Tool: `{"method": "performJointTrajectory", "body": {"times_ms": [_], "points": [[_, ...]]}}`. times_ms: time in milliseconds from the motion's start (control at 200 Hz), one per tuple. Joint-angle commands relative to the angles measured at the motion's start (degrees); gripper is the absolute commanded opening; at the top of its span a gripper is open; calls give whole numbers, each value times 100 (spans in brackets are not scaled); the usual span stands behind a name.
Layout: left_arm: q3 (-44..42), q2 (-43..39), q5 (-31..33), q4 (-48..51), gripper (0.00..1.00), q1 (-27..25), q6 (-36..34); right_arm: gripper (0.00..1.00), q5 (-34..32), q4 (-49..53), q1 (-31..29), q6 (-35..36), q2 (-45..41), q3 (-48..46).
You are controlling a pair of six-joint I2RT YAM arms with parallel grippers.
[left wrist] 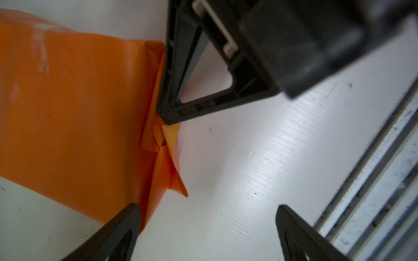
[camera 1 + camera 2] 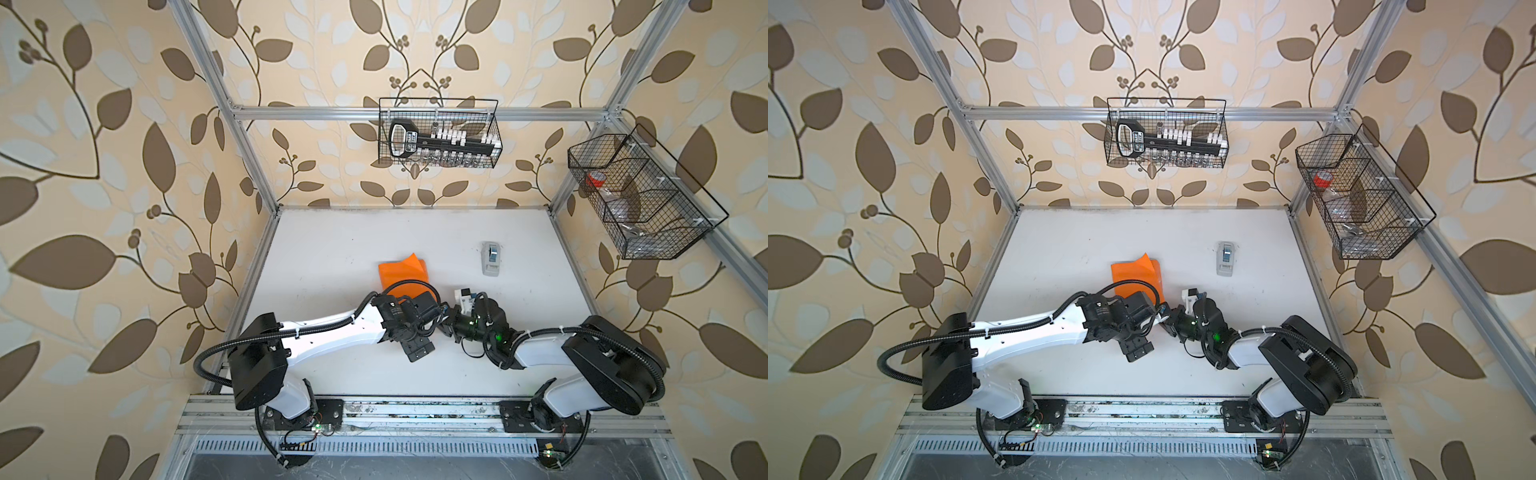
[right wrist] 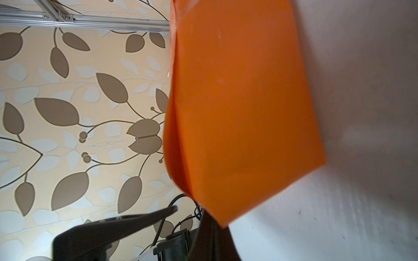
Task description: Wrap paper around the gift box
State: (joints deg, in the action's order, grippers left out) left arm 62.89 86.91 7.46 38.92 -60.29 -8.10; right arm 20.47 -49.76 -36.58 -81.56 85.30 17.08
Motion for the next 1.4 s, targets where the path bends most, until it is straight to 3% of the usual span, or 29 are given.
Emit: {"method": "performJointTrajectory", "body": {"times_ms": [0, 175, 435, 815, 1000, 1224, 1394], "points": [[-139, -16, 915, -448, 97, -44, -391, 0, 99, -324, 35, -254, 55, 164], [-320, 137, 1585, -890, 98, 3, -597, 0, 137, -342, 57, -279, 65, 155], [-505, 72, 1110, -1267, 92, 454, -394, 0, 147, -412, 60, -308, 118, 129], [-682, 67, 855, -1399, 71, 624, -332, 0, 159, -526, 62, -352, 200, 145], [-653, 88, 834, -1417, 54, 663, -316, 0, 175, -535, 57, -343, 208, 155], [-648, 166, 783, -1409, 53, 721, -180, 0, 145, -505, 60, -287, 143, 139], [-615, 212, 752, -1375, 53, 782, -132, 34, -34, 9, 87, -25, -313, 68]]}}
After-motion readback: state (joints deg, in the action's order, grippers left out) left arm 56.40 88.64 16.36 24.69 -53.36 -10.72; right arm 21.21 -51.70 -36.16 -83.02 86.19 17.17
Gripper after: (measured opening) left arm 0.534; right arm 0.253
